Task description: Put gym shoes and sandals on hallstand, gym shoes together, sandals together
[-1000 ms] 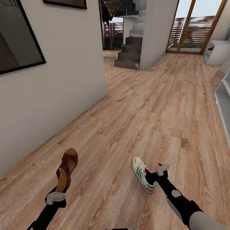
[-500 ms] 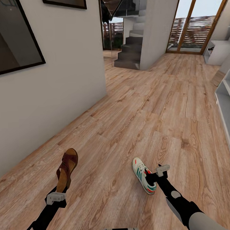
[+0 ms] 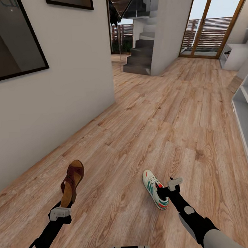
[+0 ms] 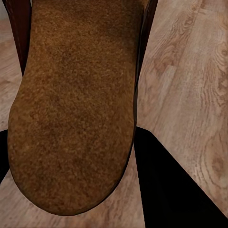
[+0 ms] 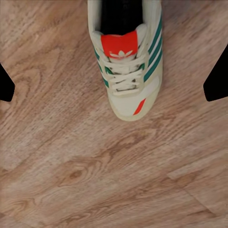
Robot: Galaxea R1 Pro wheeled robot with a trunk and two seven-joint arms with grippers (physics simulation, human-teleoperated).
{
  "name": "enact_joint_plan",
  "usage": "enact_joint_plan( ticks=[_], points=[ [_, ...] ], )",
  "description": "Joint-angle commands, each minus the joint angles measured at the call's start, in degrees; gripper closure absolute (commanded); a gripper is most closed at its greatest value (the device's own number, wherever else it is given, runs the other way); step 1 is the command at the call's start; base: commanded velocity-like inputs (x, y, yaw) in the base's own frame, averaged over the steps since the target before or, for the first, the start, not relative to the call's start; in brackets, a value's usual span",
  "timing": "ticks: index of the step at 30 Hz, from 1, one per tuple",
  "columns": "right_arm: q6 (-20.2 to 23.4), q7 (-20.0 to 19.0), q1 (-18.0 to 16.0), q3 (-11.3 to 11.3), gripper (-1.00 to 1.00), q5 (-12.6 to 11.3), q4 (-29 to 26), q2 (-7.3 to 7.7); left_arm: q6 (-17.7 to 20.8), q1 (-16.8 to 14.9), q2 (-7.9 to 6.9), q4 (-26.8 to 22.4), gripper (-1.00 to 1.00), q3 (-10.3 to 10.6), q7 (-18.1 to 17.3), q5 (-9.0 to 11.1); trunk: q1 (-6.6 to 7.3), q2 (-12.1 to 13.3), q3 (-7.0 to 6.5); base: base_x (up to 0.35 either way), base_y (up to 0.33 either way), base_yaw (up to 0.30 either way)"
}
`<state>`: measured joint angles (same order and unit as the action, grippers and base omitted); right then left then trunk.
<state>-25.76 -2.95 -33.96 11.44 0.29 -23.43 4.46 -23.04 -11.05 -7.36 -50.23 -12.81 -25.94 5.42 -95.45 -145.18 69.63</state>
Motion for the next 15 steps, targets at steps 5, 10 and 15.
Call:
enact_joint_plan(
  ticks=[5, 10, 15],
  points=[
    [-0.17, -0.12, 0.01, 0.17, -1.00, 0.10, 0.04, 0.02, 0.02, -0.03, -0.01, 0.04, 1.00, -0.10, -0.52, 0.38, 0.01, -0.02, 0.12, 0.000, 0.000, 0.000],
    [-0.17, -0.12, 0.02, 0.21, -1.00, 0.13, 0.04, 0.04, 0.02, -0.03, -0.02, 0.04, 1.00, -0.11, -0.53, 0.38, 0.01, -0.02, 0.38, 0.000, 0.000, 0.000],
    [-0.17, -0.13, 0.03, 0.23, -1.00, 0.14, 0.05, 0.08, 0.02, -0.03, -0.02, 0.04, 1.00, -0.11, -0.53, 0.38, 0.01, -0.02, 0.60, 0.000, 0.000, 0.000]
  ],
)
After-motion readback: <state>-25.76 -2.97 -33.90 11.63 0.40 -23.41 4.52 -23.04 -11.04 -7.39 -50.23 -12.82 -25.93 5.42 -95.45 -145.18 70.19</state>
